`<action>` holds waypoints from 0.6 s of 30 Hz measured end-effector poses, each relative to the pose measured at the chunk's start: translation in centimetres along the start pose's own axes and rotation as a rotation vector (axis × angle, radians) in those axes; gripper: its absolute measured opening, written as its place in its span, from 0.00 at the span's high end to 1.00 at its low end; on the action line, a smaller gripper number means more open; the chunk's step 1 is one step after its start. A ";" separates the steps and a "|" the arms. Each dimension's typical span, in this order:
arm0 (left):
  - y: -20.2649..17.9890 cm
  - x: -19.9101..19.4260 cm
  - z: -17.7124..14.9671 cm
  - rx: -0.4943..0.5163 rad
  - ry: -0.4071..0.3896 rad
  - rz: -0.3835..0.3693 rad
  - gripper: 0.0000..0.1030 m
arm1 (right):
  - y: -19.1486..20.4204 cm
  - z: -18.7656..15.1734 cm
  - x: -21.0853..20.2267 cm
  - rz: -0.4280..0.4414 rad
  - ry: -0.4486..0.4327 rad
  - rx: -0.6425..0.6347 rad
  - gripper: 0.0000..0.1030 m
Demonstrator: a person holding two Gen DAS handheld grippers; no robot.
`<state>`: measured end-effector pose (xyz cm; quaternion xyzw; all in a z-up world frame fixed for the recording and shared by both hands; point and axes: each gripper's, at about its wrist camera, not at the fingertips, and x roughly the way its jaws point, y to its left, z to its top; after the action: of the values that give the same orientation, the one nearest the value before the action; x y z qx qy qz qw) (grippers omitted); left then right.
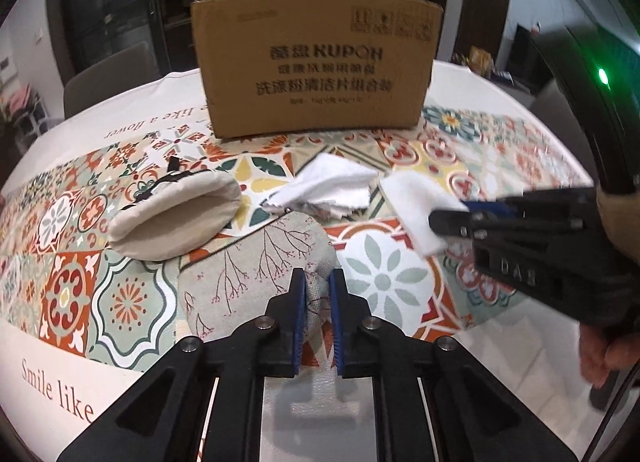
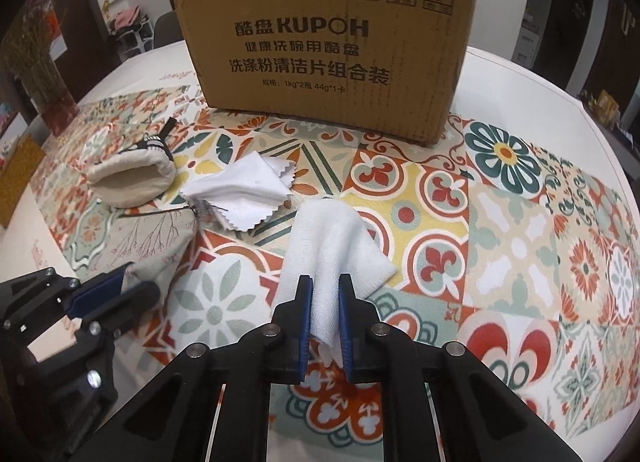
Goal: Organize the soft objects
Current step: 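Grasp the white cloth with the right tool while the left tool grasps the grey floral pouch, then lift the cloth and pouch and carry them over the box with both tools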
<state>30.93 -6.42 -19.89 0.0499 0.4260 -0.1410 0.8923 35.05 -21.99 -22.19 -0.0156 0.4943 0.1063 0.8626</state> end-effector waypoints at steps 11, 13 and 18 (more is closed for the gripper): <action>0.5 -3.5 1.7 -0.049 -0.077 -0.030 0.89 | 0.7 0.1 -3.7 0.043 -0.065 0.058 0.87; 0.4 -4.1 2.1 -0.047 -0.093 -0.034 0.89 | 0.7 0.2 -4.4 0.048 -0.079 0.068 0.87; 0.3 -5.9 2.8 -0.042 -0.132 -0.037 0.89 | 0.9 0.6 -6.0 0.046 -0.114 0.081 0.87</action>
<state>29.61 -5.50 -13.57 0.0139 0.3699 -0.1516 0.9165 32.47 -21.99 -16.63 0.0368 0.4483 0.1067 0.8867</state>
